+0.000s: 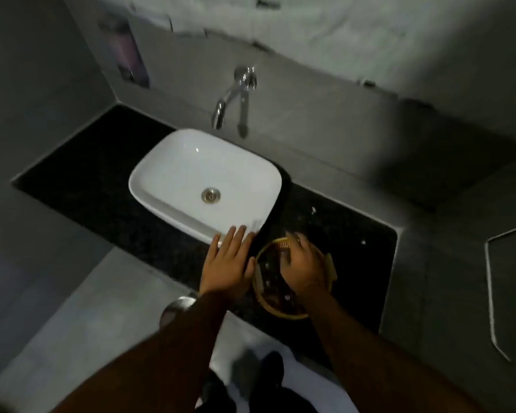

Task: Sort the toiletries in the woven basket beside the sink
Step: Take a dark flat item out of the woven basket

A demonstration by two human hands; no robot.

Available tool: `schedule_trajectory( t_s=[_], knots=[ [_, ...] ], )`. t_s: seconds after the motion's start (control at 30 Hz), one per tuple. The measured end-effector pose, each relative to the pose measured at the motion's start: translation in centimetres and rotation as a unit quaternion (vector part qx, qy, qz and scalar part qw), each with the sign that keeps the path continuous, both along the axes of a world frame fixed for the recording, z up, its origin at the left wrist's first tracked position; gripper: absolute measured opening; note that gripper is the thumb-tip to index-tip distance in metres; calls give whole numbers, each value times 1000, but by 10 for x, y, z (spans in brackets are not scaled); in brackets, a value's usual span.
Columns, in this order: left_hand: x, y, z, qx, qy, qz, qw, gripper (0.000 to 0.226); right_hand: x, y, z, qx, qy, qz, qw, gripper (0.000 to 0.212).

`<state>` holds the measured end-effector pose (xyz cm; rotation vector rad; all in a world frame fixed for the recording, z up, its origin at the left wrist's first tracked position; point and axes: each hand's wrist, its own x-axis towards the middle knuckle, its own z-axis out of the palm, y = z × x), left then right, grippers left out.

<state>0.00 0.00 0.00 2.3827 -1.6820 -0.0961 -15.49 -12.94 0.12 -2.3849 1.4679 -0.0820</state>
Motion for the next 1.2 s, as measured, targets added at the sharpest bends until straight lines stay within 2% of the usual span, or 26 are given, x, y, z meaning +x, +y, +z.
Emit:
schedule_trajectory(
  t_s=[0.03, 0.13, 0.23, 0.33, 0.43, 0.5, 0.57, 0.63, 0.7, 0.77, 0.87, 1.07, 1.2],
  knots=[
    [-8, 13, -14, 34, 16, 0, 999, 65, -10, 7, -15, 19, 21, -26, 999, 62],
    [-23, 51, -55, 60, 24, -2, 998, 63, -39, 20, -53, 93, 33, -110, 989, 83],
    [-24, 66, -68, 87, 41, -20, 995, 61, -52, 20, -67, 152, -1, -143, 978, 75],
    [-22, 66, -67, 63, 31, -54, 996, 58, -47, 20, -61, 162, -87, -199, 963, 79],
    [-20, 45, -45, 33, 56, -3, 998, 59, -41, 24, -36, 175, -142, -254, 941, 72],
    [-17, 23, -28, 11, 107, 55, 993, 61, -42, 32, -21, 175, -155, -240, 942, 69],
    [-14, 1, -9, -19, 199, 116, 973, 63, -40, 43, -5, 188, -149, -203, 949, 49],
    [-8, -16, 9, -26, 322, 168, 931, 68, -38, 54, 7, 176, -135, -125, 967, 27],
    [2, -29, 26, -26, 401, 190, 896, 61, -32, 60, 20, 116, -158, -50, 979, 29],
    [13, -36, 38, -52, 398, 164, 901, 44, -30, 60, 30, 69, -165, 16, 984, 37],
    [30, -39, 50, -54, 382, 135, 912, 53, -28, 53, 40, 88, -156, 64, 982, 46],
    [43, -25, 65, -46, 497, 127, 857, 48, -36, 46, 39, 114, -193, 94, 970, 48],
    [37, -13, 83, -36, 533, 93, 841, 45, -32, 45, 42, 196, -199, 134, 951, 40]
  ],
)
